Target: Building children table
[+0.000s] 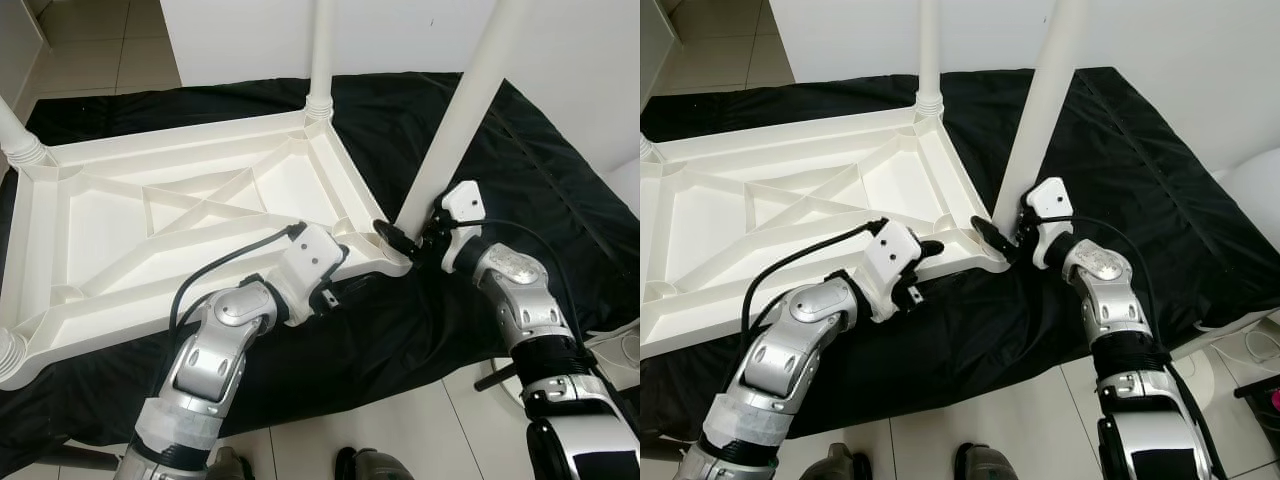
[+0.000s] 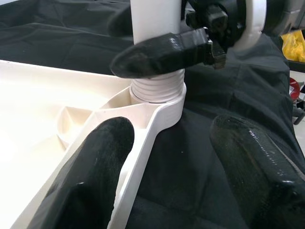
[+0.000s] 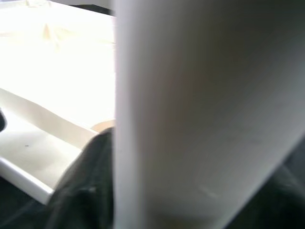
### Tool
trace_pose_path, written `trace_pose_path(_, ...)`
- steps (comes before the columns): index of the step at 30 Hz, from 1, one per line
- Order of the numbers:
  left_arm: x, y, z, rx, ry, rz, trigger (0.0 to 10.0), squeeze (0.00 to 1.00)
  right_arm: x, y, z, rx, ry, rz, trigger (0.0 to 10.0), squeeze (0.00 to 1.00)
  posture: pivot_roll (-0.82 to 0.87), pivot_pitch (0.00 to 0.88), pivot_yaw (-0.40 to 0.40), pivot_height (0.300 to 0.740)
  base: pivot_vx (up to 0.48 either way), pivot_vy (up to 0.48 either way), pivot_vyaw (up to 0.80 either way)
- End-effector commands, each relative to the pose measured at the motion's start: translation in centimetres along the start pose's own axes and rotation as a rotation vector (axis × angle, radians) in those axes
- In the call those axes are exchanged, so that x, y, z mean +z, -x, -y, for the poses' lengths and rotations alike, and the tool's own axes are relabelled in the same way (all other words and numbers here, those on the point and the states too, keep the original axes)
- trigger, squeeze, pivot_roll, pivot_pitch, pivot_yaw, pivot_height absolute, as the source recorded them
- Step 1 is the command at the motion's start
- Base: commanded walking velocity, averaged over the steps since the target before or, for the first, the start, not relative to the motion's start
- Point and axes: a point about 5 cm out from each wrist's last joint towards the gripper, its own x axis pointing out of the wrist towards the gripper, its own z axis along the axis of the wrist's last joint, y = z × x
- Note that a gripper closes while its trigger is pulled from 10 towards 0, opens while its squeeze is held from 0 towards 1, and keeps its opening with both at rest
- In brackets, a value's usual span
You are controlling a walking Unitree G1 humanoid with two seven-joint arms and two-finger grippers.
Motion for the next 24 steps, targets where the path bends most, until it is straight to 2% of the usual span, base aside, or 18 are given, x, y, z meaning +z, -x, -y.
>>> trace_pose_path(1, 0.1, 0.0, -0.3, 0.091, 0.005, -0.003, 10.0, 0.00, -0.5, 0.1, 0.1, 0.010, -0.004, -0.022, 0.0, 0.00, -0.06, 0.113, 0.002, 0.740, 0.000, 0.000, 0.00)
trace_pose_path(8, 0.2, 0.0, -0.4, 0.094, 0.007, -0.001, 10.0, 0.00, -0.8, 0.2, 0.2, -0.001, -0.010, -0.032, 0.0, 0.00, -0.06, 0.111, 0.003, 0.740, 0.000, 0.000, 0.00)
trace_pose_path(9, 0.2, 0.0, -0.5, 0.096, 0.008, 0.001, 10.0, 0.00, -1.0, 0.1, 0.3, -0.010, -0.020, -0.040, 10.0, 0.00, -0.06, 0.111, 0.003, 0.740, 0.000, 0.000, 0.00)
trace_pose_path(15, 0.3, -0.1, -0.6, 0.097, 0.009, 0.002, 10.0, 0.00, -1.4, 0.0, 0.3, -0.033, -0.061, -0.043, 10.0, 0.00, -0.06, 0.109, 0.004, 0.740, 0.000, 0.000, 0.00)
trace_pose_path(24, 0.3, 0.0, -0.6, 0.100, 0.007, 0.004, 10.0, 0.00, -3.1, -0.1, -0.2, -0.131, -0.179, -0.102, 10.0, 0.00, -0.06, 0.097, -0.001, 0.740, 0.000, 0.000, 0.00)
